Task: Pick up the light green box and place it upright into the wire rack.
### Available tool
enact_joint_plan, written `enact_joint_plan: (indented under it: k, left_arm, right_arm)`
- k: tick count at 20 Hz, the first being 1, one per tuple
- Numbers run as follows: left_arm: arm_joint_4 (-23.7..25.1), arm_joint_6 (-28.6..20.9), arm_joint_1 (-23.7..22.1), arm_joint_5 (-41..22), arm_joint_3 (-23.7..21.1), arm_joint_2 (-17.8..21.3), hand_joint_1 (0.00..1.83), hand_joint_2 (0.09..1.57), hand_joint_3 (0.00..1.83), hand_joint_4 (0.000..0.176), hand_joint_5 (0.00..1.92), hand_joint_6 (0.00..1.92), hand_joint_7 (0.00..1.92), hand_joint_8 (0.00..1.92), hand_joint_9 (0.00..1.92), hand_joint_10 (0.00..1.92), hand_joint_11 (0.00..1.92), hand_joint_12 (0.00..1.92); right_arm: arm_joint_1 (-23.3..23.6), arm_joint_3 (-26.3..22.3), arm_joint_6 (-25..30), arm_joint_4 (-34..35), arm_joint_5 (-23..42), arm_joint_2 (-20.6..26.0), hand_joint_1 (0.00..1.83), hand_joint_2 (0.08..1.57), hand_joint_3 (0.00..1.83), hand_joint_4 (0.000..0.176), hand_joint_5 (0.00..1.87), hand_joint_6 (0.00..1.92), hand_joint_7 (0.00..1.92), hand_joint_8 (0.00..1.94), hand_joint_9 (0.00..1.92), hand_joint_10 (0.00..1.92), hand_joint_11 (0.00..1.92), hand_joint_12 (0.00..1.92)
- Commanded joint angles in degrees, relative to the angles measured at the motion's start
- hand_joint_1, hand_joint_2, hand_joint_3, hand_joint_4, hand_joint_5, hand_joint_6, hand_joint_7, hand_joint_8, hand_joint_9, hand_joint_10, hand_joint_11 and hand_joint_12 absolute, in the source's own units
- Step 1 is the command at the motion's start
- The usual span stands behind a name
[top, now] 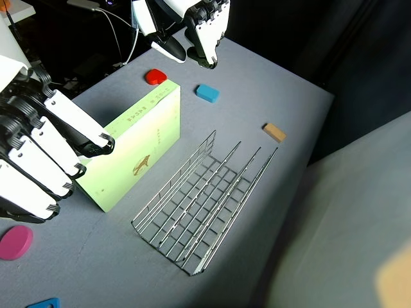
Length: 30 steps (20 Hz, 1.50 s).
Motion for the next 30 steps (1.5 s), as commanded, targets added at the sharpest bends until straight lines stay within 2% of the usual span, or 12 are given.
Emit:
enact_joint_plan:
  k: [1, 4, 5, 6, 13, 16, 19, 22, 26, 27, 28, 30]
  left_arm:
    - [5.4, 0.4, -0.7, -0.3, -0.3, -0.1, 0.02, 1.33, 0.27, 0.003, 0.09, 0.16, 0.06, 0.04, 0.03, 0.06, 0.0, 0.44]
    - [5.4, 0.4, -0.8, -0.3, -0.3, -0.1, 0.02, 1.33, 0.27, 0.003, 0.09, 0.16, 0.06, 0.04, 0.03, 0.06, 0.0, 0.44]
    - [5.4, 0.4, -0.8, -0.3, -0.3, -0.1, 0.0, 1.44, 0.05, 0.003, 0.14, 0.05, 0.07, 0.0, 0.04, 0.02, 0.0, 0.43]
    - [5.4, 0.4, -0.8, -0.3, -0.3, -0.1, 0.0, 1.46, 0.02, 0.003, 0.14, 0.03, 0.07, 0.0, 0.04, 0.02, 0.0, 0.45]
    - [4.3, 0.4, -1.1, 0.6, 0.3, -0.1, 0.0, 1.47, 0.01, 0.003, 0.15, 0.02, 0.07, 0.0, 0.05, 0.01, 0.0, 0.48]
    - [4.0, 0.3, -1.1, 1.0, 1.3, 0.1, 0.0, 1.47, 0.01, 0.003, 0.15, 0.02, 0.07, 0.0, 0.05, 0.01, 0.0, 0.49]
    - [4.1, 0.2, -1.2, 0.1, 2.6, 0.9, 0.0, 1.47, 0.01, 0.003, 0.16, 0.02, 0.07, 0.0, 0.05, 0.01, 0.0, 0.49]
    - [6.1, 0.5, -1.2, -1.4, 3.2, 2.3, 0.0, 1.47, 0.01, 0.003, 0.16, 0.02, 0.07, 0.0, 0.05, 0.01, 0.0, 0.49]
    - [6.0, 6.8, -1.1, -4.0, 4.4, 4.7, 0.0, 1.47, 0.01, 0.003, 0.16, 0.01, 0.07, 0.0, 0.05, 0.01, 0.0, 0.49]
    - [6.1, 8.7, -1.2, -4.5, 4.7, 5.1, 0.0, 1.46, 0.01, 0.002, 0.16, 0.01, 0.07, 0.0, 0.05, 0.01, 0.0, 0.49]
    - [6.1, 10.1, -1.2, -6.0, 5.1, 5.6, 0.0, 1.42, 0.0, 0.002, 0.16, 0.01, 0.09, 0.0, 0.06, 0.01, 0.0, 0.61]
    - [6.1, 12.8, -1.2, -7.3, 5.6, 6.3, 0.0, 1.43, 0.0, 0.002, 0.16, 0.01, 0.09, 0.0, 0.07, 0.01, 0.0, 0.62]
  right_arm:
    - [0.4, 0.0, 0.2, -4.1, -0.8, -0.2, 0.43, 1.0, 0.31, 0.0, 0.08, 0.23, 0.18, 0.08, 0.09, 0.28, 0.0, 0.65]
    - [0.4, 0.0, 0.2, -4.1, -0.8, -0.2, 0.43, 1.0, 0.31, 0.0, 0.08, 0.23, 0.18, 0.08, 0.09, 0.28, 0.0, 0.65]
    - [0.4, 0.0, 0.2, -4.1, -0.8, -0.2, 0.44, 1.09, 0.11, 0.0, 0.13, 0.09, 0.22, 0.01, 0.14, 0.15, 0.0, 0.69]
    - [0.4, 0.0, 0.2, -4.1, -0.8, -0.2, 0.45, 1.12, 0.04, 0.0, 0.15, 0.04, 0.22, 0.0, 0.17, 0.09, 0.0, 0.7]
    - [0.6, -0.1, 0.1, -3.8, -0.8, -0.5, 0.46, 1.12, 0.02, 0.0, 0.18, 0.03, 0.22, 0.0, 0.19, 0.06, 0.0, 0.77]
    - [2.1, -0.2, -3.9, 0.8, -1.3, -2.2, 0.47, 1.12, 0.02, 0.0, 0.18, 0.03, 0.22, 0.0, 0.19, 0.06, 0.0, 0.77]
    - [3.7, -0.2, -6.1, 2.3, -4.9, -5.6, 0.47, 1.12, 0.02, 0.0, 0.18, 0.03, 0.22, 0.0, 0.19, 0.06, 0.0, 0.77]
    - [6.7, -0.1, -11.3, 11.8, -5.8, -8.4, 0.47, 1.12, 0.02, 0.0, 0.18, 0.02, 0.22, 0.0, 0.2, 0.06, 0.0, 0.77]
    - [9.1, -0.1, -17.6, 23.2, -9.1, -11.8, 0.47, 1.12, 0.02, 0.0, 0.18, 0.02, 0.22, 0.0, 0.2, 0.05, 0.0, 0.77]
    - [9.5, -0.1, -18.7, 25.6, -9.8, -12.7, 0.93, 0.96, 0.0, 0.0, 0.15, 0.01, 0.2, 0.0, 0.18, 0.04, 0.0, 0.67]
    - [9.6, 0.0, -19.1, 27.2, -10.3, -13.5, 1.25, 0.91, 0.0, 0.0, 0.05, 0.0, 0.1, 0.0, 0.09, 0.0, 0.0, 0.29]
    - [9.1, 0.5, -19.2, 28.3, -11.4, -15.7, 1.25, 0.89, 0.0, 0.0, 0.03, 0.0, 0.08, 0.0, 0.07, 0.0, 0.0, 0.16]
